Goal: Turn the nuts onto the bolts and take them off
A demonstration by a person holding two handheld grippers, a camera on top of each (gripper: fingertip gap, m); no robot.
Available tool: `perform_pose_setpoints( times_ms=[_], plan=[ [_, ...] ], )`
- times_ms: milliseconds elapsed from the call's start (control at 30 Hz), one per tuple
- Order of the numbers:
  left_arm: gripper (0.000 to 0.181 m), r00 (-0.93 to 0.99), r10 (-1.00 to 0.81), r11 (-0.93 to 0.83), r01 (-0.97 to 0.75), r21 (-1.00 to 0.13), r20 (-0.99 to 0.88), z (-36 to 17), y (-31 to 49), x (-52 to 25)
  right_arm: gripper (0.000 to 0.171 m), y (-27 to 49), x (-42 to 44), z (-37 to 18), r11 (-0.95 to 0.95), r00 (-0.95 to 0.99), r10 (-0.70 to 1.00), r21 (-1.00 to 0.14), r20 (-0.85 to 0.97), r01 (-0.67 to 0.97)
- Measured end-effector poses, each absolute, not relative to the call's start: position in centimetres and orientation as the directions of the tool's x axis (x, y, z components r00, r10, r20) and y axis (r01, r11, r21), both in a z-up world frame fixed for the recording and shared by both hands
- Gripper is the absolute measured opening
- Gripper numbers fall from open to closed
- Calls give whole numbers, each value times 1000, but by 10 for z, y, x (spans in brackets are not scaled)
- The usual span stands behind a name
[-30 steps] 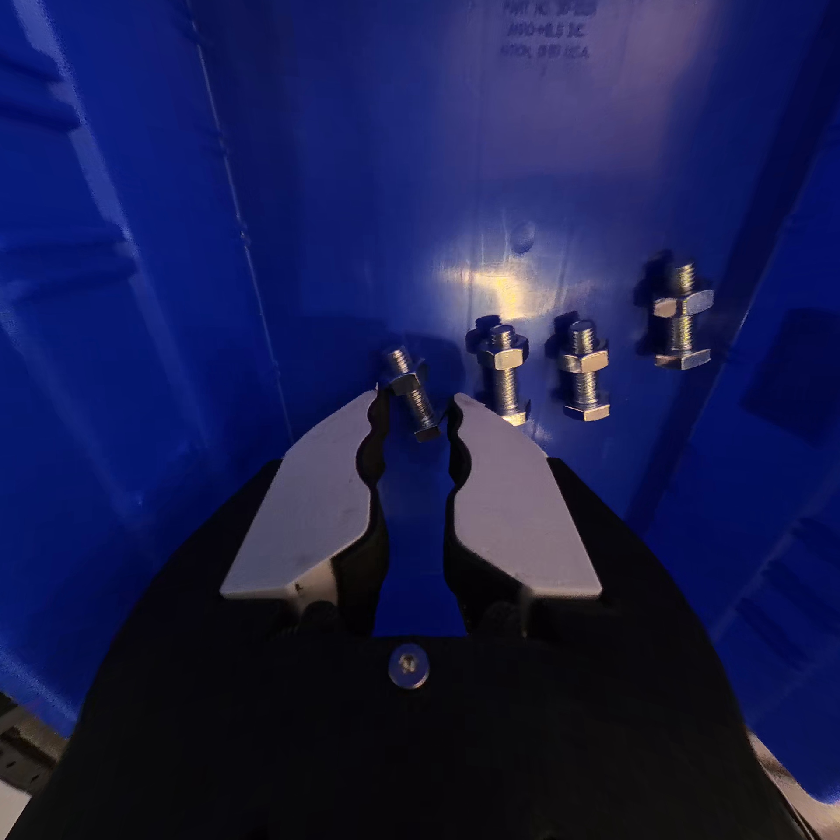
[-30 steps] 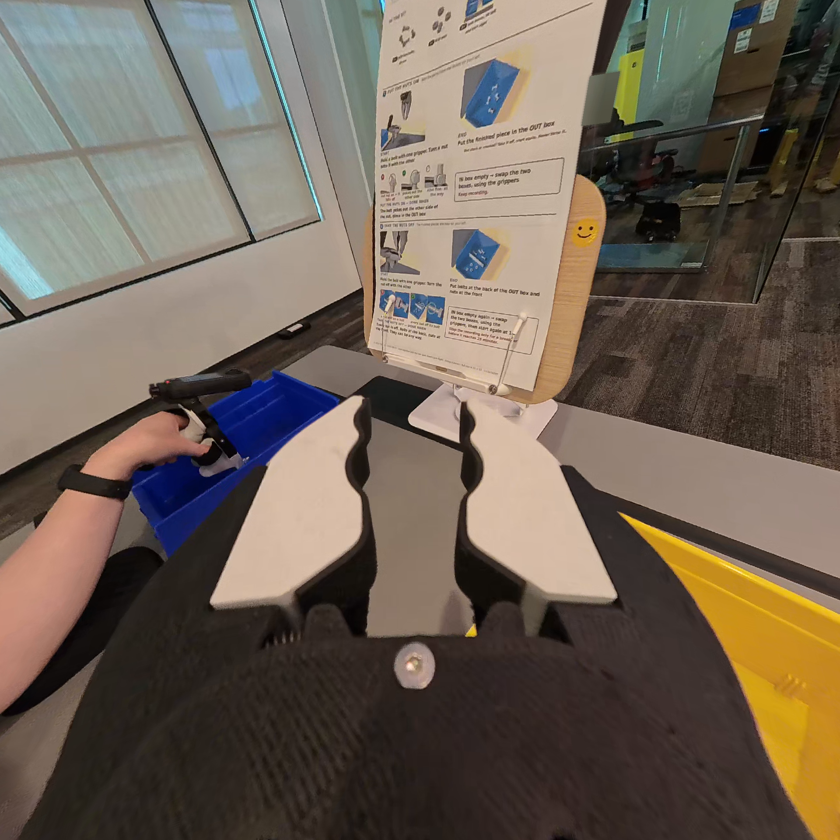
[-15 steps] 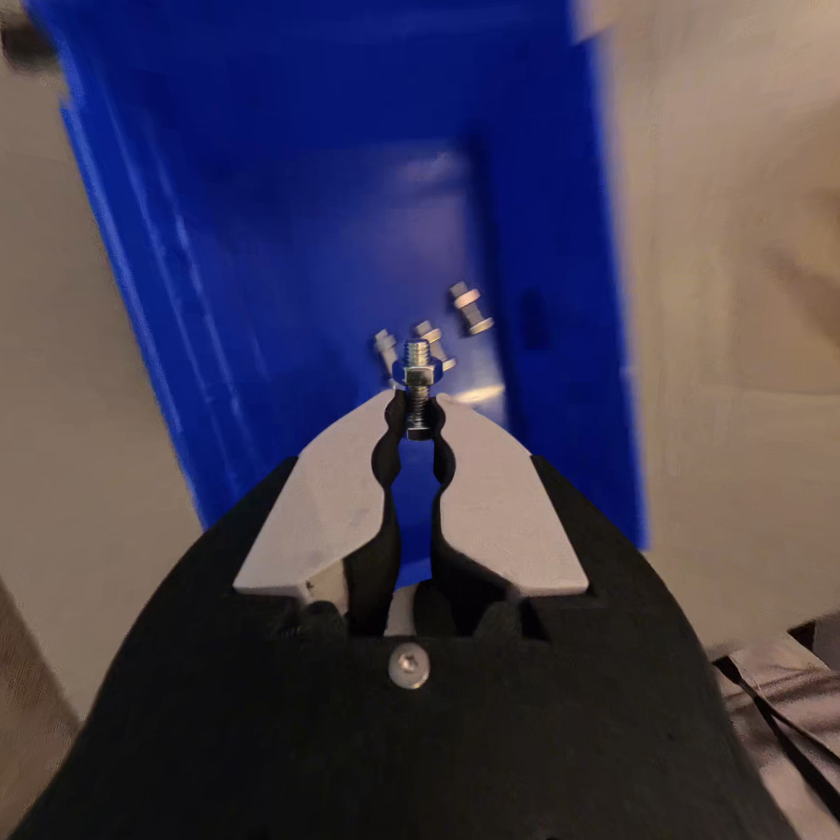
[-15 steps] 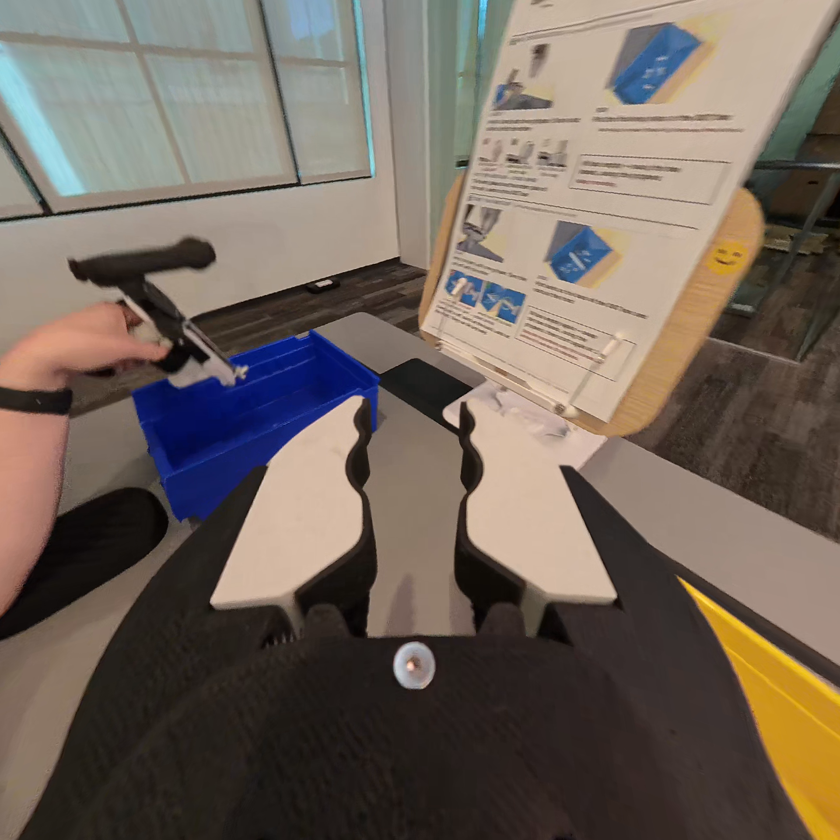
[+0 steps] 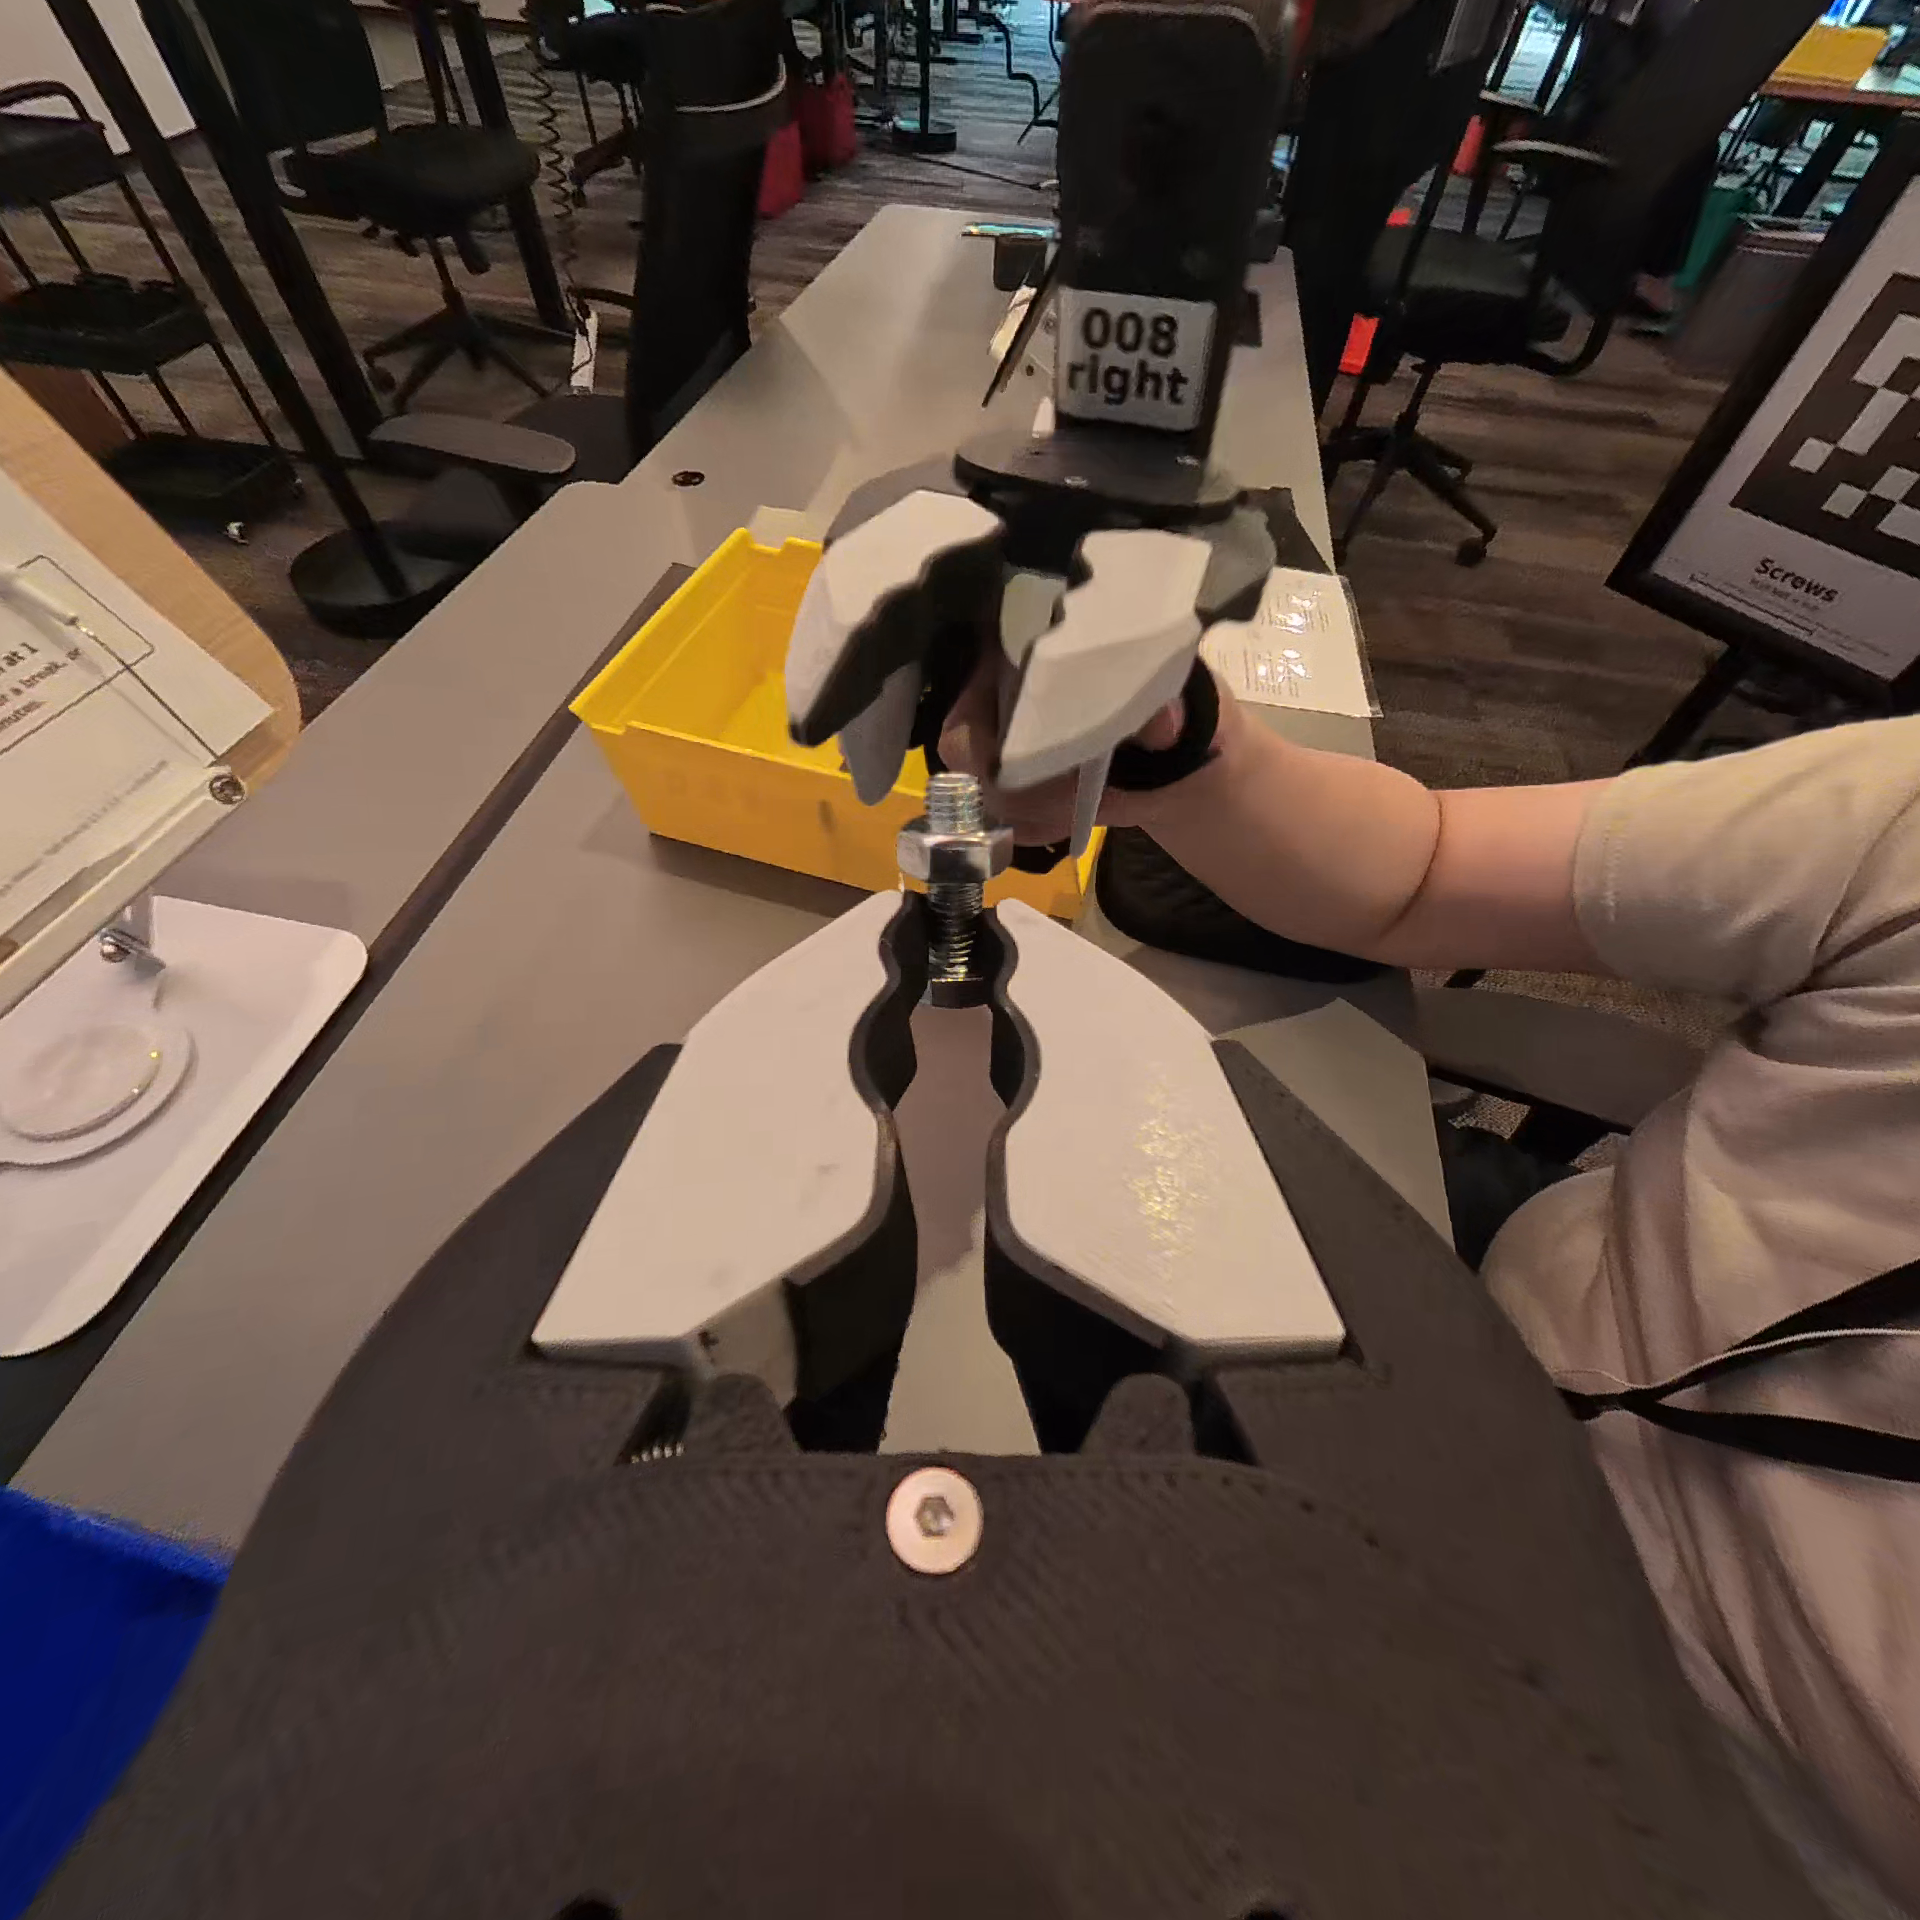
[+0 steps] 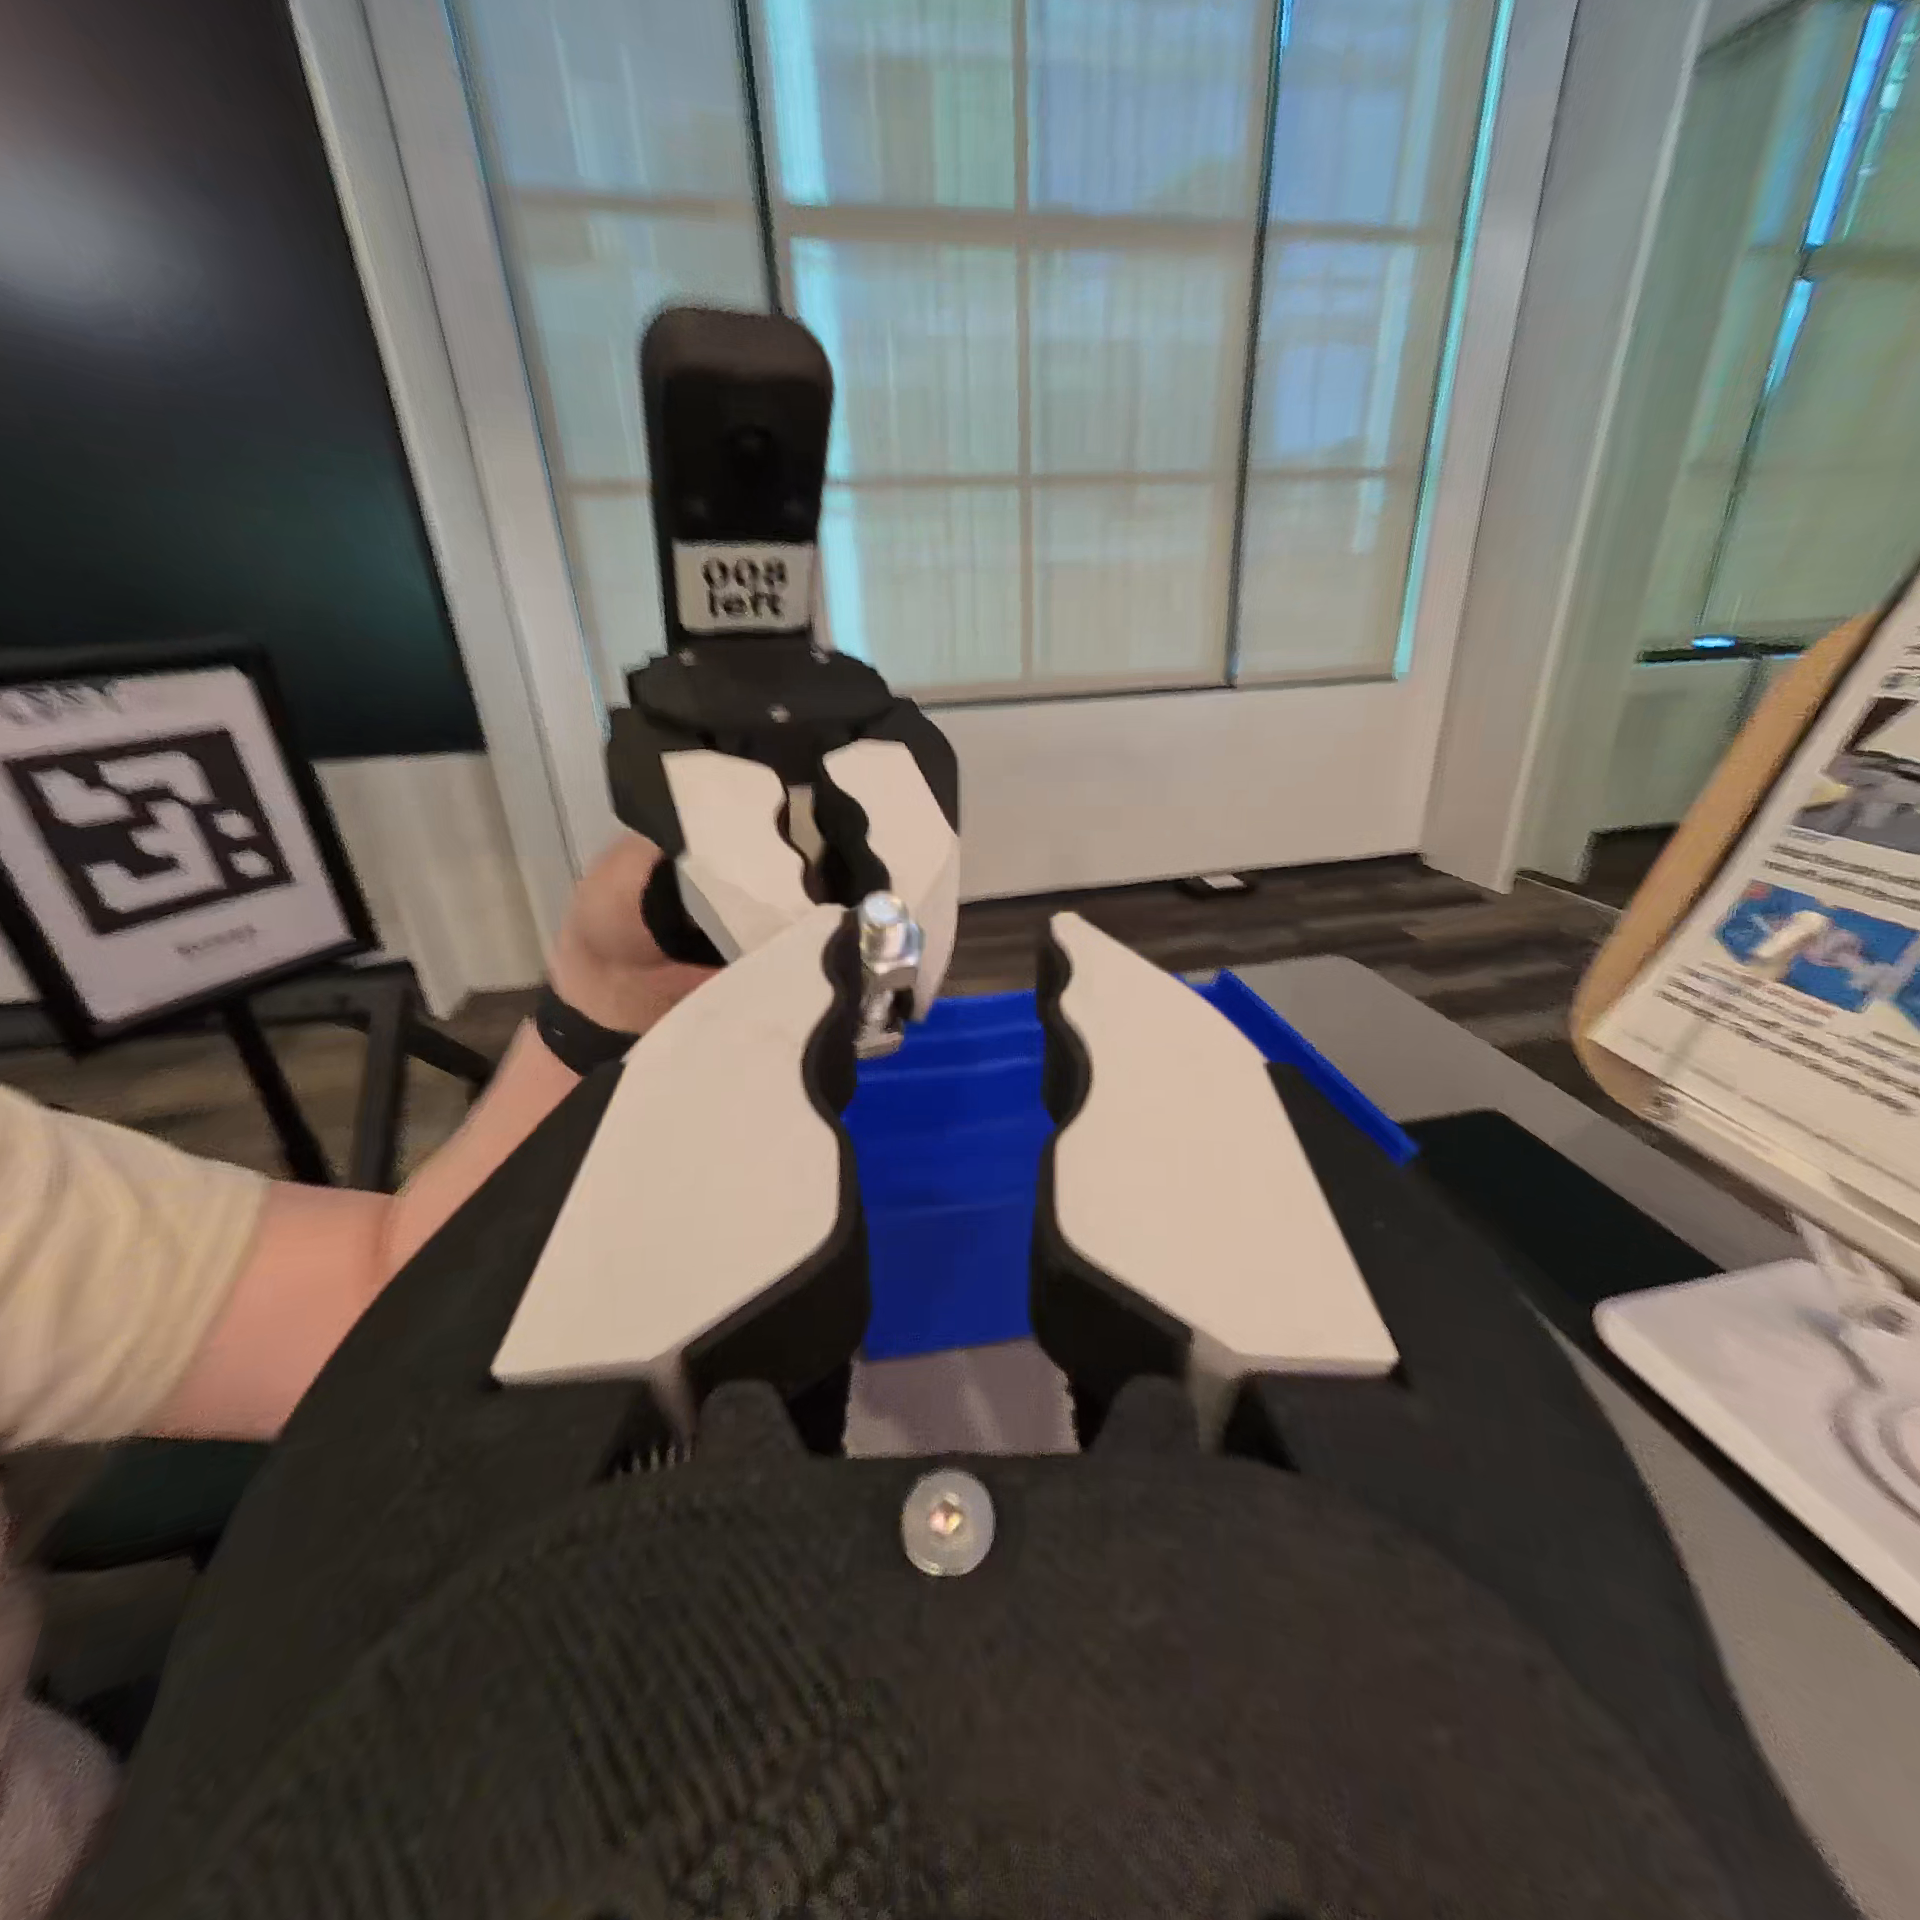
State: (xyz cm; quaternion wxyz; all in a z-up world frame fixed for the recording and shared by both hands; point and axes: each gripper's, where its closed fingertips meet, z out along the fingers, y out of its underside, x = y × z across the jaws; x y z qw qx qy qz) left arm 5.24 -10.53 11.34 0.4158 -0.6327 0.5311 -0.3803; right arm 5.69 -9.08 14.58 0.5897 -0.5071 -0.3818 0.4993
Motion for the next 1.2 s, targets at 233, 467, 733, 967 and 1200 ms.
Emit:
perform_pose_setpoints(
  times_ms=[233, 467, 733, 967, 1200],
  plan=[
    [9, 128, -991, -73, -350, -934, 29, 115, -110, 57, 21, -104, 51, 142, -147, 18, 988, -968, -153, -205],
    [10, 65, -997, -57, -351, -935, 36, 113, -121, 63, 14, -113, 51, 141, -71, 21, 997, -985, -76, -160],
    [60, -13, -998, -55, -314, -948, 62, 105, -119, 72, 13, -122, 61, 151, 28, 52, 998, -989, 21, -142],
    [37, -312, -943, -56, -194, -979, 116, 115, -158, 90, 13, -145, 69, 156, 134, -40, 989, -981, 141, -144],
    [18, -256, -963, -47, -142, -989, 83, 118, -149, 102, 14, -138, 74, 160, 154, 13, 988, -974, 154, -166]
  ],
)
